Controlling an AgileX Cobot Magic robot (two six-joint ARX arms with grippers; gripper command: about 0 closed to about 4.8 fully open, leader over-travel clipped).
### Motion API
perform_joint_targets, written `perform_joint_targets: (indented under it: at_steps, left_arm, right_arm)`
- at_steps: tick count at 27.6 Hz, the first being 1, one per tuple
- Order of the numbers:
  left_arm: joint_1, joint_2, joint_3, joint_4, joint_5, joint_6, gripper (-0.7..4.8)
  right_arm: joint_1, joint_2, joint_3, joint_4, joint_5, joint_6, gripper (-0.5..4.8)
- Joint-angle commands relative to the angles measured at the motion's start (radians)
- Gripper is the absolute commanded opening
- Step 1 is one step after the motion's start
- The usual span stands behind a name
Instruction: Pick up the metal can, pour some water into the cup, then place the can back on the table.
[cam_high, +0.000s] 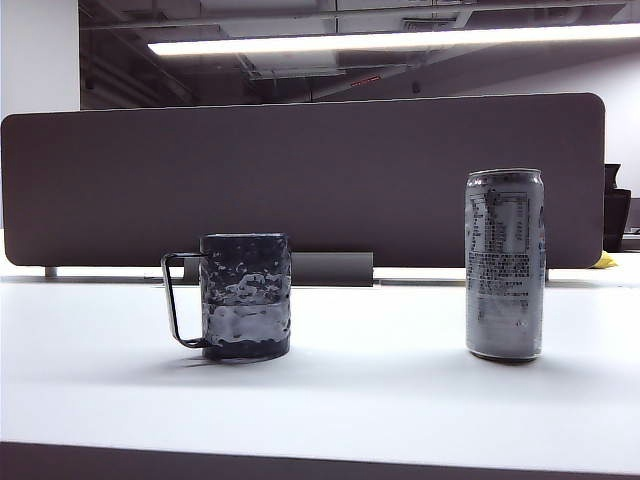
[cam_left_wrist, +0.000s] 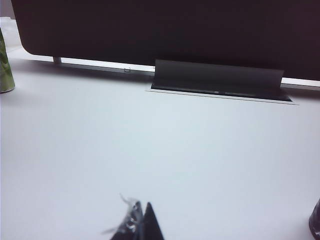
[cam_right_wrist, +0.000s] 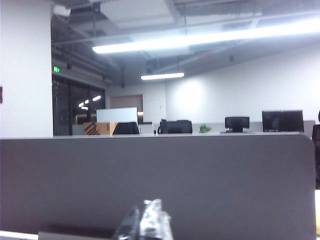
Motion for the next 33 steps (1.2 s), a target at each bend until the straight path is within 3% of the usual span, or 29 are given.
perform_joint_targets:
  at_steps: [1,10,13,14,16,17,18,21,22,24,28,33]
  left_arm:
    - [0.001,0.001,0.001,0.007,0.000,0.003,-0.05]
    - [0.001,0.001,0.001,0.007,0.000,0.003,-0.05]
    - [0.001,0.001,0.001,0.007,0.000,0.003,-0.05]
    - [0.001,0.001,0.001,0.007,0.000,0.003,-0.05]
    - [0.001,0.001,0.001,0.007,0.000,0.003,-0.05]
    - [0.001,0.001,0.001,0.007,0.000,0.003,-0.05]
    - [0.001,0.001,0.001,0.007,0.000,0.003,-0.05]
    - [0.001,0.001,0.001,0.007,0.000,0.003,-0.05]
    - [0.001,0.001,0.001,0.007,0.000,0.003,-0.05]
    - [0.001,0.001,0.001,0.007,0.001,0.003,-0.05]
    - [0.001,0.001,0.001,0.007,0.000,0.003,-0.05]
    - [0.001,0.001,0.001,0.007,0.001,0.003,-0.05]
  right_arm:
    - [0.000,-0.104,0.002,-0.098,-0.001,-0.004,-0.05]
    - [0.000,-0.259,0.002,-0.109,-0.001,-0.016,-0.05]
    - [0.000,-0.264,0.002,-0.103,0.001,-0.169,-0.05]
    - [0.000,-0.272,0.002,-0.129,0.056,-0.261,-0.05]
    - [-0.039,-0.319,0.002,-0.264,0.125,-0.305,-0.05]
    - [-0.064,-0.344,0.002,-0.330,0.130,-0.283,-0.05]
    - [-0.124,-0.407,0.002,-0.485,0.130,-0.200,-0.05]
    - [-0.269,-0.506,-0.002,-0.706,0.117,-0.008,-0.05]
    - [-0.342,-0.525,-0.013,-0.746,0.084,0.100,-0.05]
    - [-0.438,-0.536,-0.043,-0.755,-0.001,0.188,-0.05]
    - [-0.547,-0.617,-0.154,-0.752,-0.227,0.196,-0.05]
    - [-0.584,-0.714,-0.266,-0.763,-0.294,0.224,-0.05]
